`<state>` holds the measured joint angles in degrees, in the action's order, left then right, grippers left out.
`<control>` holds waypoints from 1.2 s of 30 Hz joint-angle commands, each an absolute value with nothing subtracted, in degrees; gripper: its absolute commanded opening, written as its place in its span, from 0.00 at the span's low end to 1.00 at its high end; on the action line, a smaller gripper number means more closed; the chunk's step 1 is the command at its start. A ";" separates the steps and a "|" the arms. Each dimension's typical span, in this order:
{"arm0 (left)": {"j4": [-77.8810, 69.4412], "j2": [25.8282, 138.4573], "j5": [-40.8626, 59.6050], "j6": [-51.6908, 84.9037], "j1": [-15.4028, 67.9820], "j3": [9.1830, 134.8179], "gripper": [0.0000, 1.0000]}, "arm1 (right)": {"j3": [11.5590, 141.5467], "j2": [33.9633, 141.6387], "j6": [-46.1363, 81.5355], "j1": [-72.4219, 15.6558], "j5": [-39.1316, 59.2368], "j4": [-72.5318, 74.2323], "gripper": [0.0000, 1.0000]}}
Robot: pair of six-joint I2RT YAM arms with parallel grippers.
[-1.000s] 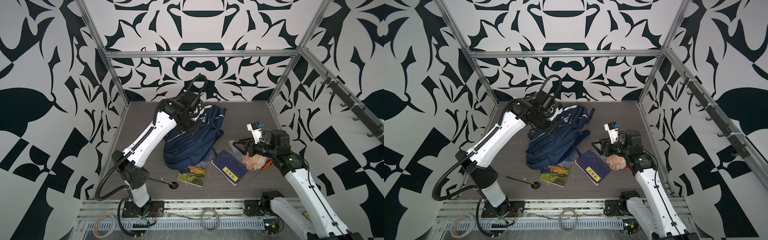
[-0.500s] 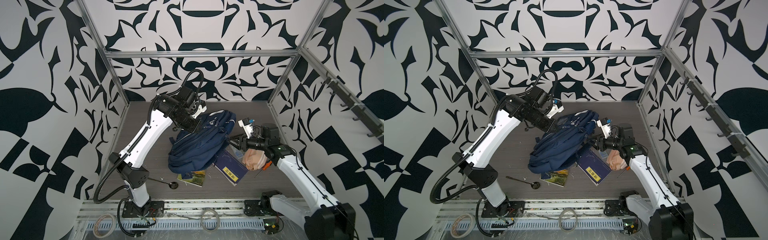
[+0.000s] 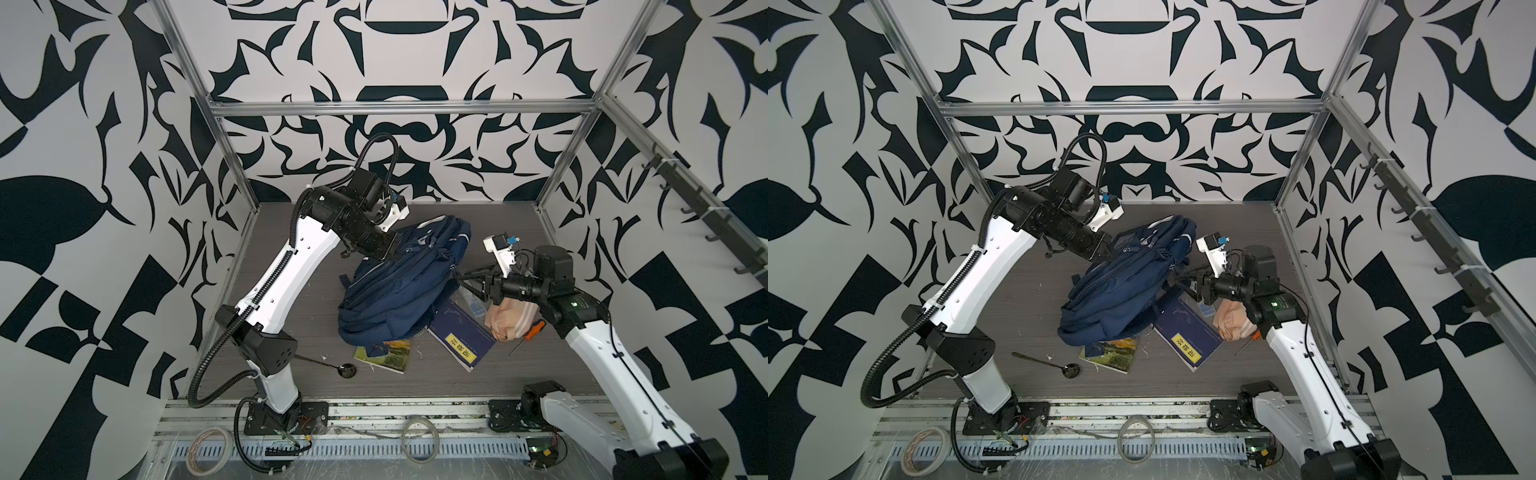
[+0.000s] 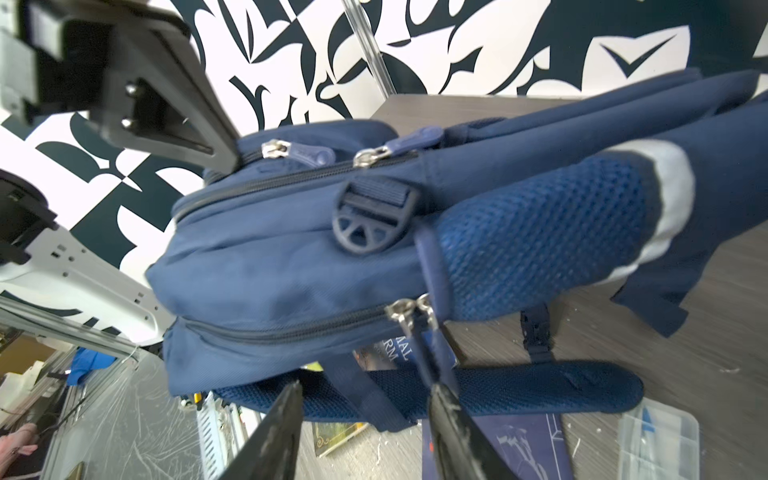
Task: Pack the student bag
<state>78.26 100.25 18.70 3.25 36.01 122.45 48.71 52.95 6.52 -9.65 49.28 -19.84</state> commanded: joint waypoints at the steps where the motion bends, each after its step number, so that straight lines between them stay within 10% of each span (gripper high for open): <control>1: 73.92 98.20 23.82 3.03 35.34 124.07 0.00 | 50.85 54.23 3.98 -10.02 48.89 -21.82 0.45; 21: 72.13 98.00 26.62 4.38 35.18 122.54 0.00 | 51.75 61.96 3.08 -10.81 49.35 -14.60 0.34; 29: 71.63 98.17 27.54 5.08 35.20 122.44 0.00 | 51.86 63.57 3.52 -11.12 48.16 -11.92 0.60; 36: 70.59 97.78 28.33 5.84 35.16 121.51 0.00 | 52.16 64.51 3.34 -11.86 48.45 -10.91 0.50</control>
<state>75.11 100.25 23.44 6.04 35.31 121.27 49.63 64.73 3.68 -11.40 48.18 -14.13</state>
